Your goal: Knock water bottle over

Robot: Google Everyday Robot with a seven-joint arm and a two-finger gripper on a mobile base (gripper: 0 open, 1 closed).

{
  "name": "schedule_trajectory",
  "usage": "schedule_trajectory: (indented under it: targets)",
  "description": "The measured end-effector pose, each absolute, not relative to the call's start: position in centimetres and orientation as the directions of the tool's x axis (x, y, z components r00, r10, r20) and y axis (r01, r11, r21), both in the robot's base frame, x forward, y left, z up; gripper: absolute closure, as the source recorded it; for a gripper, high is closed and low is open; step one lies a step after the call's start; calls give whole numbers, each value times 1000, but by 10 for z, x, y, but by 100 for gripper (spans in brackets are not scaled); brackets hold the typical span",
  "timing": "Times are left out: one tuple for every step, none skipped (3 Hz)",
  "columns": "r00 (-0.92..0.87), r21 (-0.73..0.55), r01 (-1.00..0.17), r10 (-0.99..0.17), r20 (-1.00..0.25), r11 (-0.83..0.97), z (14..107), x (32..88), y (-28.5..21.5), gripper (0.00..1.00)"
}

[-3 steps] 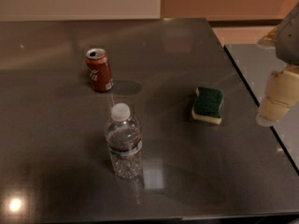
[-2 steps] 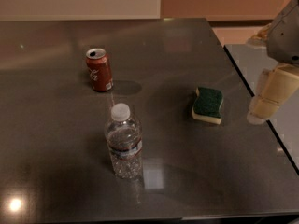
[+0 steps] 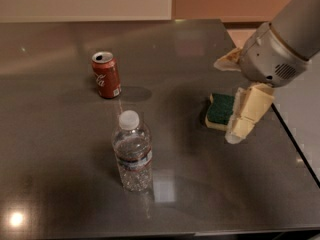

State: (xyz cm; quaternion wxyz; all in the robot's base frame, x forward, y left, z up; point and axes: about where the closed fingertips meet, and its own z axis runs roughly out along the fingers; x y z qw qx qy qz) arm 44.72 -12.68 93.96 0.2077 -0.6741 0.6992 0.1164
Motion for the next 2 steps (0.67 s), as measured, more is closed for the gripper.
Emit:
schedule_trajectory:
  targets:
    - [56,-54,-998,-827,-559,-31,925,434,-91,0]
    - [127,-28,-989,-722,-680,-148,921,417,-55,0]
